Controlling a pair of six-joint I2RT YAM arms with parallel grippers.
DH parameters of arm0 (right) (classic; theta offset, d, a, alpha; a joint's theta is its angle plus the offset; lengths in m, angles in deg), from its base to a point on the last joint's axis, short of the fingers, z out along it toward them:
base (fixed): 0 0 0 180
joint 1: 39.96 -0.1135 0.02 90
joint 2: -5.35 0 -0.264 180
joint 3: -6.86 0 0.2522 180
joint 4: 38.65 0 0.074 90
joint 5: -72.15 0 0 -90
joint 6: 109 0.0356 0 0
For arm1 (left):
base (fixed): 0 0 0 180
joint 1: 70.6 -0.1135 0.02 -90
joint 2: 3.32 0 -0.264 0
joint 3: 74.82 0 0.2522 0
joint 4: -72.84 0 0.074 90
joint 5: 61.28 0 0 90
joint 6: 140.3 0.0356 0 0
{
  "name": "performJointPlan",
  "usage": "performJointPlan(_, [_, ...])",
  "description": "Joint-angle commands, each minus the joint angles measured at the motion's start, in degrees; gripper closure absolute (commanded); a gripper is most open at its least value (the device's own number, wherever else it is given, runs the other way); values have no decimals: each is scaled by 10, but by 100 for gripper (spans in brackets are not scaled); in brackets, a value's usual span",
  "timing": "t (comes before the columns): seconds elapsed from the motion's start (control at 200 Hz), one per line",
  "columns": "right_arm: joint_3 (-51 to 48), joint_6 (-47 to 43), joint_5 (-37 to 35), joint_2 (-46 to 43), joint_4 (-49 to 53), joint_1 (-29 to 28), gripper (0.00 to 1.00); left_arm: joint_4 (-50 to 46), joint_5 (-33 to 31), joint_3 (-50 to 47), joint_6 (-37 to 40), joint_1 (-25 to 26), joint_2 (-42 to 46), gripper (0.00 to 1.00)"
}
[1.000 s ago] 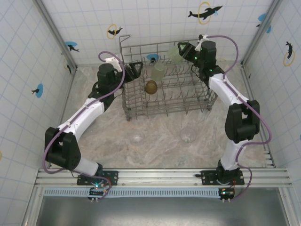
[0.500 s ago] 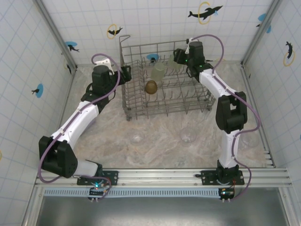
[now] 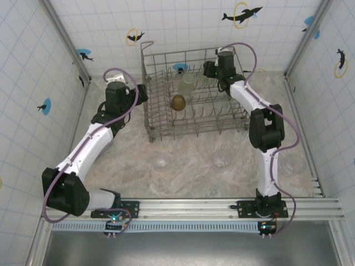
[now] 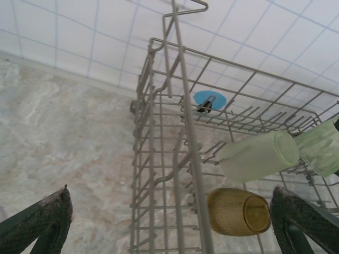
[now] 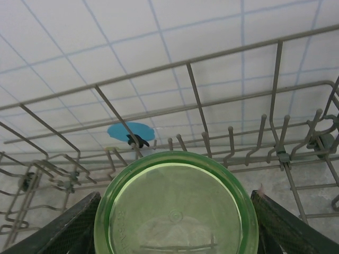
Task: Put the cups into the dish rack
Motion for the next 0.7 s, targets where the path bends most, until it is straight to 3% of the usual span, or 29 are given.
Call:
performJointPlan(0.0, [28, -17, -24, 18, -3, -8, 50, -21, -25, -6, 14, -4, 19, 2])
performJointPlan(0.345, [28, -43, -42, 46, 3, -20, 48, -51, -72, -8, 26, -5, 31, 2])
performJointPlan(0.696, [32, -42, -39, 57, 16, -29, 15, -124, -175, -8, 4, -7, 53, 2])
